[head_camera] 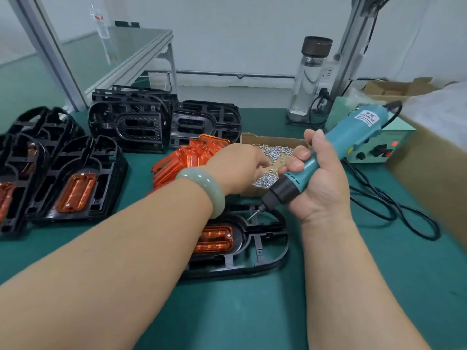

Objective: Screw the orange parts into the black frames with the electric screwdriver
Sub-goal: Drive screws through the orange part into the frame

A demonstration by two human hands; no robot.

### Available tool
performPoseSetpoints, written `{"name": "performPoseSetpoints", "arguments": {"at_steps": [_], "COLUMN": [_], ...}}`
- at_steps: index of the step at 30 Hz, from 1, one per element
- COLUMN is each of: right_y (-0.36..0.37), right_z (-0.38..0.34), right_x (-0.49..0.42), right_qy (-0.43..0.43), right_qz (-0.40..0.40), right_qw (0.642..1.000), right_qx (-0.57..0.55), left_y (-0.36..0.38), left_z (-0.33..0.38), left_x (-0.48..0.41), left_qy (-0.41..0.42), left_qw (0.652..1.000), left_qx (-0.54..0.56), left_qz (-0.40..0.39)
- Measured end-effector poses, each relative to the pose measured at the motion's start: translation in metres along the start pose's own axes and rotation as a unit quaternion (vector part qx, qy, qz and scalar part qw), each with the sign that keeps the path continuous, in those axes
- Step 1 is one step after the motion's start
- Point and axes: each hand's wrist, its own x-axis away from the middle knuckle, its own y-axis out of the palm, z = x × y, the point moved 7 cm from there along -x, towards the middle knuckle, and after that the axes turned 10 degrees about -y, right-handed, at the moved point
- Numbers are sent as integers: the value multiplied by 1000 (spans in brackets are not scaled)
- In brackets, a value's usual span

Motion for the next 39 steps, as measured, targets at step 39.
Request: {"name": "performPoseSetpoints", "arguments": {"at_steps": [39], "right_y": [1], "right_z": [11], "right_x": [0], "right_qy": [30], "right_qz": [7], "right_qw": [999], "right_qx": [-16], "left_y": [5], "left_z": [4], "left_x": [-13], "left_qy": [-36], "left_qw": [999], "left_qx": [-22], "left_qz": [19]}}
